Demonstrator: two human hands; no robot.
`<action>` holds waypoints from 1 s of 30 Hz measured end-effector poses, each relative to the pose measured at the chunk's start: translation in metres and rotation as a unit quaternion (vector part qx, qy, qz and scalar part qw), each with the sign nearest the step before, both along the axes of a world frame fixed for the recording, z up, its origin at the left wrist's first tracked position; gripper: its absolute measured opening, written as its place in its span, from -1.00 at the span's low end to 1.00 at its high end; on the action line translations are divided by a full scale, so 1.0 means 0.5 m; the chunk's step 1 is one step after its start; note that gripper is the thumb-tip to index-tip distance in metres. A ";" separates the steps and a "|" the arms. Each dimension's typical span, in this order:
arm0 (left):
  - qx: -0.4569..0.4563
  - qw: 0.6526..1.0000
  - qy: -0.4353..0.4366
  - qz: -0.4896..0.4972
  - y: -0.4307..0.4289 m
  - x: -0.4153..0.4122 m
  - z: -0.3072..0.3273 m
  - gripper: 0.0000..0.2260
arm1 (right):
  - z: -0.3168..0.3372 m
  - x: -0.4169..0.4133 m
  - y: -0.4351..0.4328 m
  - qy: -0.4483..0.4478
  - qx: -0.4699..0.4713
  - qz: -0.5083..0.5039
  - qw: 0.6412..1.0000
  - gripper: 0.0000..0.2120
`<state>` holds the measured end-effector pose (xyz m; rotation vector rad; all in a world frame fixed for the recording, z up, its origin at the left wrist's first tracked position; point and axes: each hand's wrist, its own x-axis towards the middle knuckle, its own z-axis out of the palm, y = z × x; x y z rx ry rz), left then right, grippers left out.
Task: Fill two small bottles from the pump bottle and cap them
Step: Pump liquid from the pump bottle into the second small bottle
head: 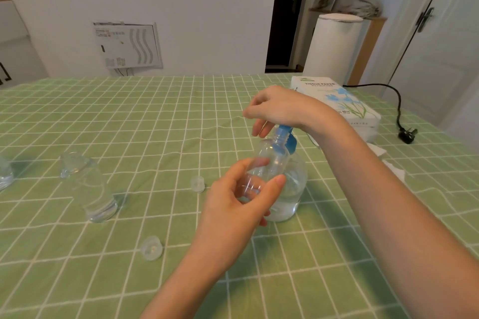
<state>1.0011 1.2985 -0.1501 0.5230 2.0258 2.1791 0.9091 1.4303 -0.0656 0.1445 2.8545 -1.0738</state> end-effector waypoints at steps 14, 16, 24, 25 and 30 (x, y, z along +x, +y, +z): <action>0.002 1.000 -0.004 -0.001 0.001 0.001 -0.001 -0.56 | -0.014 0.001 -0.001 -0.011 -0.024 0.011 1.000 -0.56; 0.001 1.000 -0.008 0.001 0.001 0.002 -0.003 -0.52 | -0.020 0.001 0.000 -0.019 -0.025 0.013 0.999 -0.55; 0.005 1.000 0.002 0.001 0.001 0.000 -0.001 -0.62 | -0.001 0.011 -0.005 0.020 -0.005 0.002 1.000 -0.58; 0.008 1.000 0.005 0.001 0.001 0.000 0.001 -0.63 | 0.006 0.012 -0.005 0.028 0.003 -0.005 1.000 -0.58; 0.008 1.000 0.007 0.000 0.003 -0.001 0.005 -0.65 | 0.025 0.017 0.001 0.042 0.030 -0.004 0.999 -0.64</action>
